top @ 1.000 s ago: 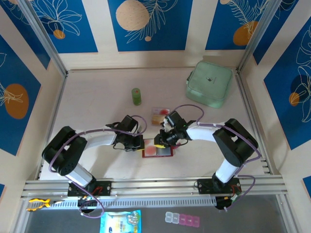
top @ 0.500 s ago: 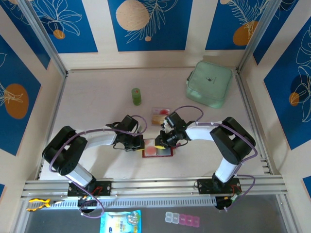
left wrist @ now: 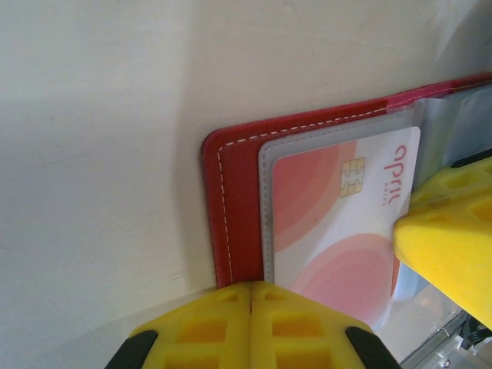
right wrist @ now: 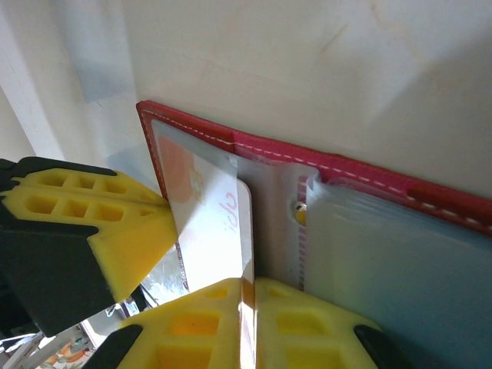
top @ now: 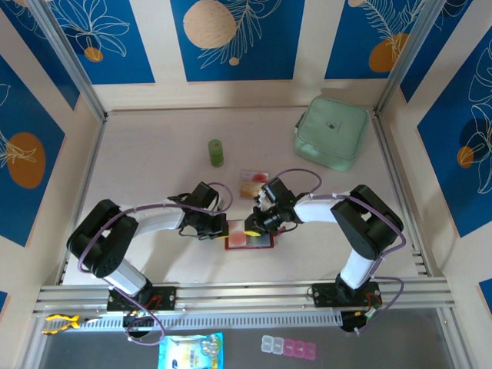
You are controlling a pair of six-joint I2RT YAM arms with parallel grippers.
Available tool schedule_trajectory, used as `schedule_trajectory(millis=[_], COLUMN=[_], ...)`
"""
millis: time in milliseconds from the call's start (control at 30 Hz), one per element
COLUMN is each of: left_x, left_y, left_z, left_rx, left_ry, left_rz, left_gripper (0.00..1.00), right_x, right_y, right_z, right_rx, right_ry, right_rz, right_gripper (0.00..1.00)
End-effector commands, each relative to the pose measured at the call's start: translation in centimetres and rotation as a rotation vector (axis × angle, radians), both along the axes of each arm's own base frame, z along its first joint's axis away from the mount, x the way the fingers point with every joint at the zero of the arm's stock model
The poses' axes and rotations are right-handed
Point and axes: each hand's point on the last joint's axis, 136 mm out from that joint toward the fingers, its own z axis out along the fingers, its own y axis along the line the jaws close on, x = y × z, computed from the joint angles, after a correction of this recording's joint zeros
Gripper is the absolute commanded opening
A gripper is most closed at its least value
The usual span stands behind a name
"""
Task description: Take the credit cards out of the card holder
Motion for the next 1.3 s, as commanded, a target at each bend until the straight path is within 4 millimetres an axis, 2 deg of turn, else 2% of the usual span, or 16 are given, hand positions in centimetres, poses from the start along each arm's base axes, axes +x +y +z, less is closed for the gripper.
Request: schedule_trajectory(millis=[0,467,600,700,867,967,1067,1267], left_x=[-1.0,-1.5,-1.6,-1.5,-0.4,0.0,0.1,0.1], left_y=[1.5,2.7,2.7,2.5,0.7,0.5,0.2,-0.3], left_z=[-2.2,-2.9,-2.9,-2.7,-0.2,1.1,1.8,1.9], left_rx=[0.097,0.131,0.132,0.122,0.003,-0.008,-0.021,-0.045], left_ry=[0.044,0.061,0.062,0.06,0.011,-0.013,-0.021,-0.012], left_rz=[0.003,0.016,0.015,0.015,0.028,0.029,0.026,0.022], left_gripper=[0.0,0.0,0.0,0.0,0.01,0.03,0.03,0.02], right_x=[-0.9,-0.9,-0.8,-0.7,-0.9,-0.9,-1.0,-1.0], right_y=[0.0,-2.3,-2.5,-1.9,-1.0,-0.9,-0.8,-0.8], right_z=[-0.4,-0.6,-0.4,0.2,0.3,0.1,0.0,-0.2], right_rx=[0.008,-0.04,-0.037,0.001,0.027,0.026,0.03,0.025], right_ry=[0.035,0.024,0.019,0.008,0.018,0.026,0.027,0.035], right_rz=[0.012,-0.029,-0.032,-0.017,0.003,0.001,0.003,0.0], right_gripper=[0.08,0.04,0.04,0.06,0.08,0.09,0.09,0.1])
